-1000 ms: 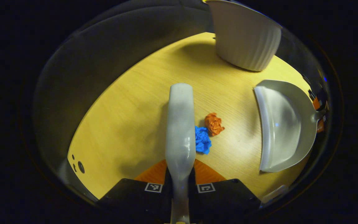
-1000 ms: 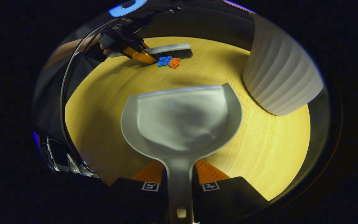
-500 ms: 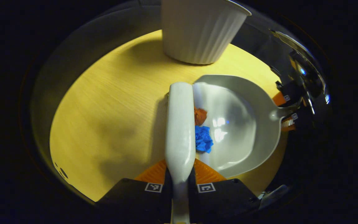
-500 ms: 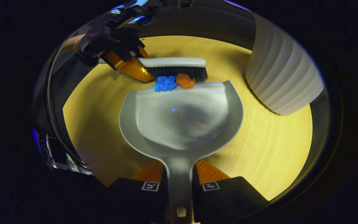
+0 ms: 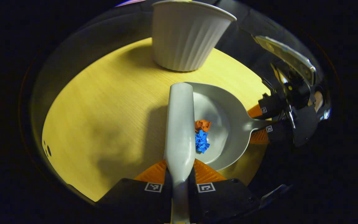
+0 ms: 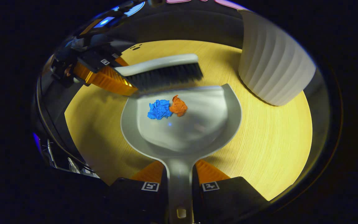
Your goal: Pick up the small broom and dustpan from the desktop, sweep the trash into the dustpan with the broom, and then empty the trash into the garbage bin.
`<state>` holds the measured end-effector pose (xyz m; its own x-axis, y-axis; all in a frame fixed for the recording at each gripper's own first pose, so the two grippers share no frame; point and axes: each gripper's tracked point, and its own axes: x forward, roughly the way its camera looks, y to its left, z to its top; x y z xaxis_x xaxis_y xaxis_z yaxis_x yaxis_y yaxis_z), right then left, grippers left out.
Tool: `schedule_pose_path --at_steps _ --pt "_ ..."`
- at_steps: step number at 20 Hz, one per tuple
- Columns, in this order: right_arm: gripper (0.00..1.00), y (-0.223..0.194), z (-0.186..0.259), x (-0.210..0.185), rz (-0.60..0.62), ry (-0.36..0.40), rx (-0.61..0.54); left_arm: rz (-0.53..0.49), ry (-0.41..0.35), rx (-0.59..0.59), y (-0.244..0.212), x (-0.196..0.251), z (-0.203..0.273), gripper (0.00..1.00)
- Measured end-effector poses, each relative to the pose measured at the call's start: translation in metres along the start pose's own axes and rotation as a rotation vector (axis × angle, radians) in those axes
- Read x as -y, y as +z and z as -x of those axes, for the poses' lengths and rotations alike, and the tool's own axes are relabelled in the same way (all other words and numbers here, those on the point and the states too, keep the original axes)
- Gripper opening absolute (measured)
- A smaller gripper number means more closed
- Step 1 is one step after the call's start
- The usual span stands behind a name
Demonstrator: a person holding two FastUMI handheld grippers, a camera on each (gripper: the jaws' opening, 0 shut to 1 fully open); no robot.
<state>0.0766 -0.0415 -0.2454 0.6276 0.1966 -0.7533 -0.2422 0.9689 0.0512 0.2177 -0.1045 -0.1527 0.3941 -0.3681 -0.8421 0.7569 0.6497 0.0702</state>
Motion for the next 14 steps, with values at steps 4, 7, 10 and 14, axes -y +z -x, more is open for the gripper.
schedule_pose_path --at_steps 4,7,10,14 --pt "0.35 0.000 0.013 0.005 -0.027 -0.025 0.025 0.161 0.091 0.114 -0.026 -0.022 0.024 0.26" --pt "0.39 0.000 0.019 0.003 -0.064 -0.044 0.020 0.273 0.132 0.166 -0.065 -0.040 0.035 0.26" --pt "0.35 0.004 0.027 0.000 -0.091 -0.092 0.022 0.344 0.185 0.201 -0.115 -0.062 0.032 0.26" --pt "0.39 0.013 0.046 -0.004 -0.182 -0.146 0.052 0.403 0.208 0.254 -0.148 -0.067 0.012 0.27"
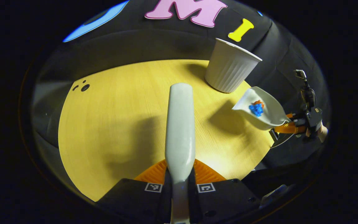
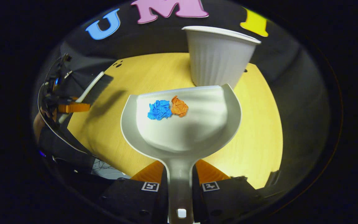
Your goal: Pick up the small broom and dustpan from the desktop, sweep the trash into the dustpan with the broom, and then empty the trash into the garbage bin.
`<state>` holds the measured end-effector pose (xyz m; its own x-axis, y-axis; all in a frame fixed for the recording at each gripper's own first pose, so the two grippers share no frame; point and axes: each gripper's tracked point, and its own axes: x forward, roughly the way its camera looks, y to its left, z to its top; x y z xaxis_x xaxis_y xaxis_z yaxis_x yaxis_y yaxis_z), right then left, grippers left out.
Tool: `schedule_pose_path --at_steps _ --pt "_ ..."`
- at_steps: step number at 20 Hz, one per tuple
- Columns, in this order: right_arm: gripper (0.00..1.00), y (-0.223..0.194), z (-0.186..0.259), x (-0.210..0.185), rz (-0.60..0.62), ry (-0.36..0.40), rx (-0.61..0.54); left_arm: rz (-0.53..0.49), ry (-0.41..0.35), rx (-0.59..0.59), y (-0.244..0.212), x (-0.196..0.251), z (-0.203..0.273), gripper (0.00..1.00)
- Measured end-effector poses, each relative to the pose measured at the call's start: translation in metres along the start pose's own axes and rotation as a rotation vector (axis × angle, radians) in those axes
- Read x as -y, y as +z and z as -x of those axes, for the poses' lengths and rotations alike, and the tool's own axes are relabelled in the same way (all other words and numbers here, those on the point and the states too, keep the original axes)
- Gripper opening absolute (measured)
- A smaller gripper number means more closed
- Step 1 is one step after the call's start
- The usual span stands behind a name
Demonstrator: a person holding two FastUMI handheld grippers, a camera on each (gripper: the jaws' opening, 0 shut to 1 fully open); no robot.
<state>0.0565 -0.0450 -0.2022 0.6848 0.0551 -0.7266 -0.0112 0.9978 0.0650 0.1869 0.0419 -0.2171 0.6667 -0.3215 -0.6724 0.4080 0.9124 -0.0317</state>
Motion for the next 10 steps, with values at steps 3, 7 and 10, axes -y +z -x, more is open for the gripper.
schedule_pose_path --at_steps 3,7,10 --pt "0.35 0.015 0.005 -0.001 -0.093 -0.036 0.036 0.034 -0.011 0.009 -0.013 -0.004 0.020 0.26" --pt "0.31 0.033 0.016 0.001 -0.178 -0.025 0.103 0.077 -0.016 -0.002 -0.029 -0.009 0.030 0.26" --pt "0.35 0.053 0.022 0.015 -0.150 -0.056 0.140 0.085 -0.008 0.001 -0.029 -0.014 0.033 0.26"
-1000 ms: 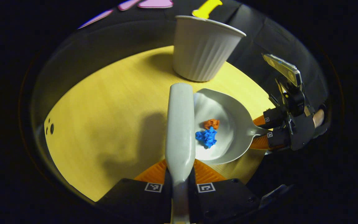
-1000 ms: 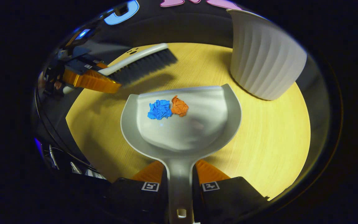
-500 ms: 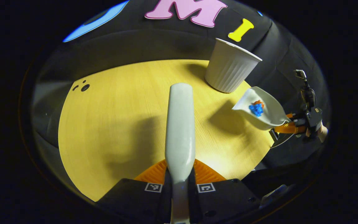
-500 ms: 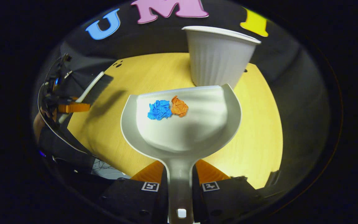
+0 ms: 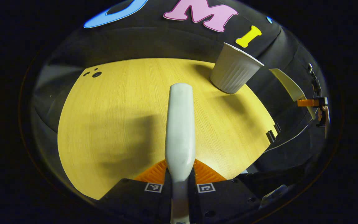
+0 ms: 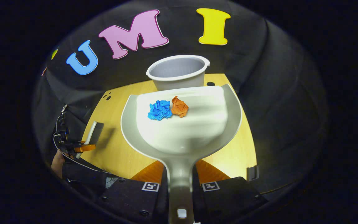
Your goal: Pick up the small broom and dustpan from the desktop, sweep the trash into the dustpan with the broom, and then empty the trash into the garbage bin.
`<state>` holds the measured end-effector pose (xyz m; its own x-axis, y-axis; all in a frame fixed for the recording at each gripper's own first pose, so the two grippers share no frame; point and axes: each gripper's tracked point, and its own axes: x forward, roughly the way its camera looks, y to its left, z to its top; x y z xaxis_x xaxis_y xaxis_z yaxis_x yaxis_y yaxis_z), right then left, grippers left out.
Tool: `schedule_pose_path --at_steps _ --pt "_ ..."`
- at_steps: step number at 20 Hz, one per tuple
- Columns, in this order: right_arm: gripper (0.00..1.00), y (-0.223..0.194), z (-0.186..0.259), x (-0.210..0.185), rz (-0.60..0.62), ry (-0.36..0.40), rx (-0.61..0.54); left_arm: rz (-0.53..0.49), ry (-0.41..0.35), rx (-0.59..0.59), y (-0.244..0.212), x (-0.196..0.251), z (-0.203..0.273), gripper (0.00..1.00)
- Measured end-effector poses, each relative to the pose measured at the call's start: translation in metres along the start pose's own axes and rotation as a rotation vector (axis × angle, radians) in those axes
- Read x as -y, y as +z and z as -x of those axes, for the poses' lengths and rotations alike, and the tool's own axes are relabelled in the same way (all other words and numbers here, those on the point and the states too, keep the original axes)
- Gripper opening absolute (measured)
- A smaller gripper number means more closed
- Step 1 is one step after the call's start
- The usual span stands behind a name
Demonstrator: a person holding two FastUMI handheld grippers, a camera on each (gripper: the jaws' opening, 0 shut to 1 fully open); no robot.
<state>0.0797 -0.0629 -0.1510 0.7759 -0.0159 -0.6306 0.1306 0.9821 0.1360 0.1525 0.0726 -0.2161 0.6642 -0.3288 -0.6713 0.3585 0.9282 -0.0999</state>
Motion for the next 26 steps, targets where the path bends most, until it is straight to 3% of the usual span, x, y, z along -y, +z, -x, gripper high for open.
schedule_pose_path --at_steps 9,15,17,18,26 --pt "0.35 0.065 -0.022 0.011 0.047 -0.013 0.084 0.007 0.042 0.011 0.013 -0.017 0.012 0.26" --pt "0.31 0.109 -0.061 0.034 0.134 -0.103 0.098 0.011 0.069 0.021 0.025 -0.024 0.017 0.27" --pt "0.39 0.128 -0.081 0.036 0.196 -0.160 0.105 0.027 0.073 0.024 0.027 -0.026 0.018 0.27" --pt "0.34 0.136 -0.090 0.038 0.248 -0.200 0.112 0.044 0.073 0.024 0.028 -0.026 0.018 0.27" --pt "0.34 0.148 -0.119 0.050 0.641 -0.393 0.095 0.106 0.084 0.050 0.038 -0.027 0.018 0.27"
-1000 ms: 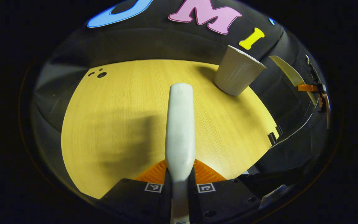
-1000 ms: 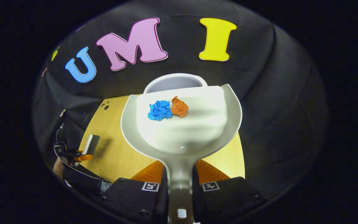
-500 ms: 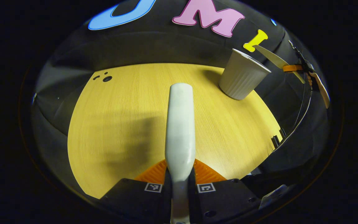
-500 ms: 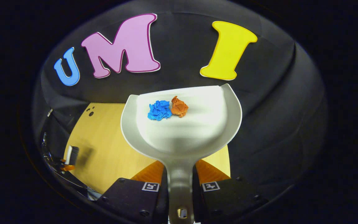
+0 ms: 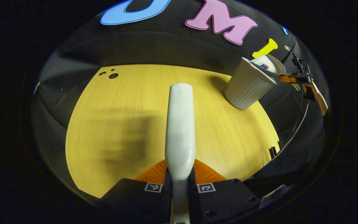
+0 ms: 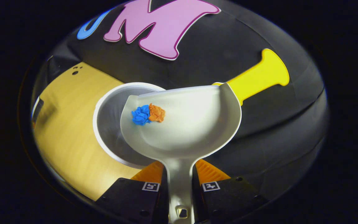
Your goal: Pick up the small broom and dustpan from the desktop, sweep the trash into the dustpan with the broom, and then empty the trash into the garbage bin.
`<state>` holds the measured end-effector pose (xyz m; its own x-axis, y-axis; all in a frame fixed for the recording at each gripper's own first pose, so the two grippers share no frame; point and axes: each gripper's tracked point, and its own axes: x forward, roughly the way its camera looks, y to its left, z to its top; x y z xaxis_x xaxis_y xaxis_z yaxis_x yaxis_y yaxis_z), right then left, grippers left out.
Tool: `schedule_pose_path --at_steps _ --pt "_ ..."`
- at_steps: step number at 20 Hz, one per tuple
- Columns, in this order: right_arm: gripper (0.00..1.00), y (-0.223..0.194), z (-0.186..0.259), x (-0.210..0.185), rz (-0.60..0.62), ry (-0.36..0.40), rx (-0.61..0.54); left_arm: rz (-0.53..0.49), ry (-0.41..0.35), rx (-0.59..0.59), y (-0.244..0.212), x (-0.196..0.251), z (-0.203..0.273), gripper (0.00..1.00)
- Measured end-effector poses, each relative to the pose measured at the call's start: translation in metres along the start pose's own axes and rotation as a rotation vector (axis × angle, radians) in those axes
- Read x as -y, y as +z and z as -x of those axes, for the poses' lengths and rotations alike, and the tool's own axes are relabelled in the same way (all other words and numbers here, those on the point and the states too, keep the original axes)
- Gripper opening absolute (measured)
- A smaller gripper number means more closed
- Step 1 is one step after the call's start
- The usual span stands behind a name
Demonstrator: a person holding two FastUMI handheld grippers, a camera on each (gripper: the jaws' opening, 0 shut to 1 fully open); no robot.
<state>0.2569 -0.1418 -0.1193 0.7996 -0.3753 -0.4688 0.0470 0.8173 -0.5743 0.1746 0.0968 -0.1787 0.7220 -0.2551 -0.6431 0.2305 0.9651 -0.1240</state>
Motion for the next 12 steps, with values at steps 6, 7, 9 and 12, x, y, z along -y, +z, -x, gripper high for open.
schedule_pose_path --at_steps 6,7,9,12 --pt "0.34 0.005 -0.011 0.020 0.278 -0.136 0.022 0.020 0.006 0.011 0.003 -0.001 -0.001 0.27" --pt "0.34 0.005 -0.010 0.024 0.319 -0.155 0.028 0.023 0.008 0.012 0.005 0.000 -0.002 0.27" --pt "0.34 0.005 -0.010 0.036 0.423 -0.190 0.027 0.032 0.006 0.013 0.007 0.001 -0.003 0.27" --pt "0.34 0.006 -0.007 0.046 0.541 -0.227 0.022 0.036 0.008 0.012 0.008 -0.001 -0.003 0.27"
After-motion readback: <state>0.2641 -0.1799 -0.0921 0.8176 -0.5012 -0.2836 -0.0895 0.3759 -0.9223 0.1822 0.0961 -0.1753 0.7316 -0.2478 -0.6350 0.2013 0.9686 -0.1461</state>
